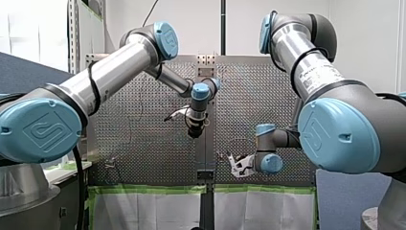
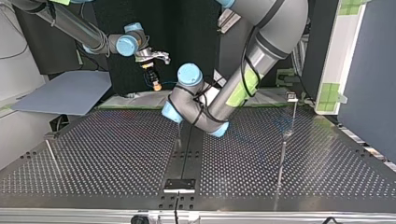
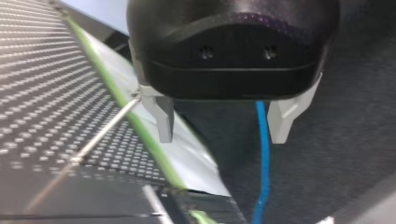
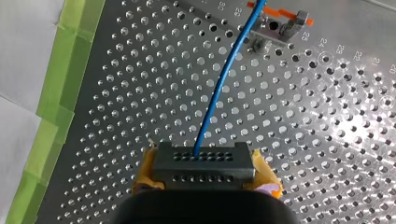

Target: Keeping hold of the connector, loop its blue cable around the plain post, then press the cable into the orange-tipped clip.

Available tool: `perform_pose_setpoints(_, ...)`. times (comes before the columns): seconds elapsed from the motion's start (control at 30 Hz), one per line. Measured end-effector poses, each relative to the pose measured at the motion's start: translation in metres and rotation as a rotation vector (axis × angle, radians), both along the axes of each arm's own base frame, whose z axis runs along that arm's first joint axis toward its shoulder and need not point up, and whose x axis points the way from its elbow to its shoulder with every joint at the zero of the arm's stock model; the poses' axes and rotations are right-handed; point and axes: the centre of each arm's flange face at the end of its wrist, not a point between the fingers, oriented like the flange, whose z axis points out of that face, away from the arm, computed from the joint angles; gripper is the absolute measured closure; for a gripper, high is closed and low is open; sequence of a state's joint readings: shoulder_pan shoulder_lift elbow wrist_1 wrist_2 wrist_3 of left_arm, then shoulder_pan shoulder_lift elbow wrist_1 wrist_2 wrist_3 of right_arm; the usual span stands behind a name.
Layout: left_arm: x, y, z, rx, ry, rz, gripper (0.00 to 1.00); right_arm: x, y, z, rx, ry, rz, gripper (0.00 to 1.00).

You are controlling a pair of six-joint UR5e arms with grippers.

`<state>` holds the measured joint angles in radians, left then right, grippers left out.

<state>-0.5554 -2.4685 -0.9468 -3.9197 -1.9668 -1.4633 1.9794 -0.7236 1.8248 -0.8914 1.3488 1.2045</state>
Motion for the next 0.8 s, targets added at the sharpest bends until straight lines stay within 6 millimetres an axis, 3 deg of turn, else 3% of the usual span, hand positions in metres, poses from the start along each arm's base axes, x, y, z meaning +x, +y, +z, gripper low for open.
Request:
perform_pose_setpoints(0.47,0.024,0.005,-0.004,-0.089,-0.065,0.063,0.0,0.001,0.001,0.0,-0.002,-0.001,0.003,1.0)
perform_pose_setpoints(0.8,0.023,0.003,-0.05,-0.027,0.021,0.05,0.0,0.001,0.0,0.001,-0.004,-0.002,0.003,1.0)
